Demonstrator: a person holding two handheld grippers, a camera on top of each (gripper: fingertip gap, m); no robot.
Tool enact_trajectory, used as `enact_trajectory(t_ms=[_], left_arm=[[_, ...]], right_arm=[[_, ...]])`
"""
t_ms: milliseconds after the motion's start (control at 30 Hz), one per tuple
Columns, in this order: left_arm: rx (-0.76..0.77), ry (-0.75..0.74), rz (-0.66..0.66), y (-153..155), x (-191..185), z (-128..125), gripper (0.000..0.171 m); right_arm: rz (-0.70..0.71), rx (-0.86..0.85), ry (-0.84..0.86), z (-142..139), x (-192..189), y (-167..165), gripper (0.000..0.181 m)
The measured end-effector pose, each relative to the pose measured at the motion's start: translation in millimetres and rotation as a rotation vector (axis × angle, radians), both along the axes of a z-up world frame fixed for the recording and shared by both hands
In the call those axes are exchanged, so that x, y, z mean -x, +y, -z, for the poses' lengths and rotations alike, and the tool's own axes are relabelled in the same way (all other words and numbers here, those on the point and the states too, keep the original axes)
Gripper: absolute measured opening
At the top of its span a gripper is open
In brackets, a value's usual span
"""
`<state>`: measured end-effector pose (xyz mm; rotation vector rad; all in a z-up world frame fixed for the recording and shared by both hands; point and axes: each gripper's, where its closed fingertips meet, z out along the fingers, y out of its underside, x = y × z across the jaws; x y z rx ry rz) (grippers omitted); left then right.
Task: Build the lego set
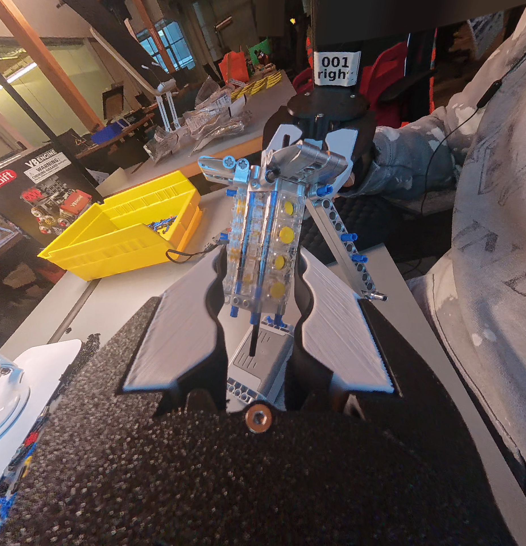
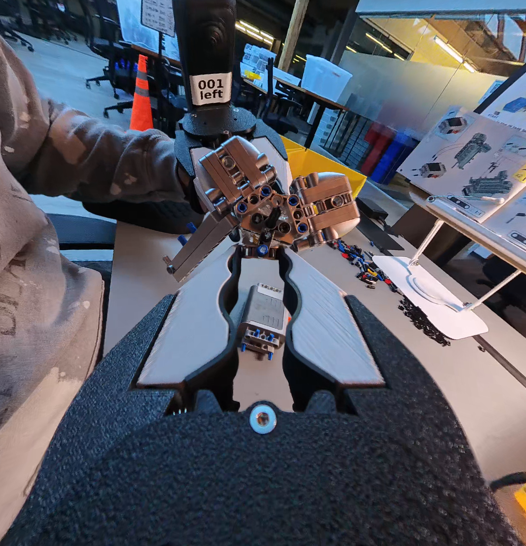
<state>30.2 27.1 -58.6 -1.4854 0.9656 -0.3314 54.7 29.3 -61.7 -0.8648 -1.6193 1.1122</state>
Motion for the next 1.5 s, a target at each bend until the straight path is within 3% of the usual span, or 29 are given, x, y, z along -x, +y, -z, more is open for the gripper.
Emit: enact_trajectory(t_ms=[400, 800, 867, 1067, 1200, 1500], left_arm=[[-0.158, 0.093, -0.211, 3.5, 21.1, 12.1, 0.043], [-0.121, 0.102, -0.225, 2.0, 32.8, 20.1, 0.043], [-0.103, 0.111, -0.224, 1.4, 36.6, 22.7, 0.043], [-0.069, 0.176, -0.218, 5.2, 34.6, 36.1, 0.043], [-0.057, 0.208, -0.222, 5.9, 37.0, 41.2, 0.044], [0.079, 0.166, -0.151, 5.9, 36.9, 52.6, 0.047]], right_arm=[[0.115, 0.166, -0.082, 15.2, 23.8, 11.3, 0.023], [0.051, 0.155, -0.114, 16.3, 25.6, 13.1, 0.030], [0.009, 0.161, -0.139, 15.4, 20.6, 12.1, 0.020], [-0.035, 0.124, -0.210, 28.1, 26.6, 10.7, 0.013], [-0.071, 0.095, -0.168, 28.6, 27.6, 11.1, 0.006], [-0.140, 0.023, -0.146, 31.0, 28.7, 20.1, 0.006]])
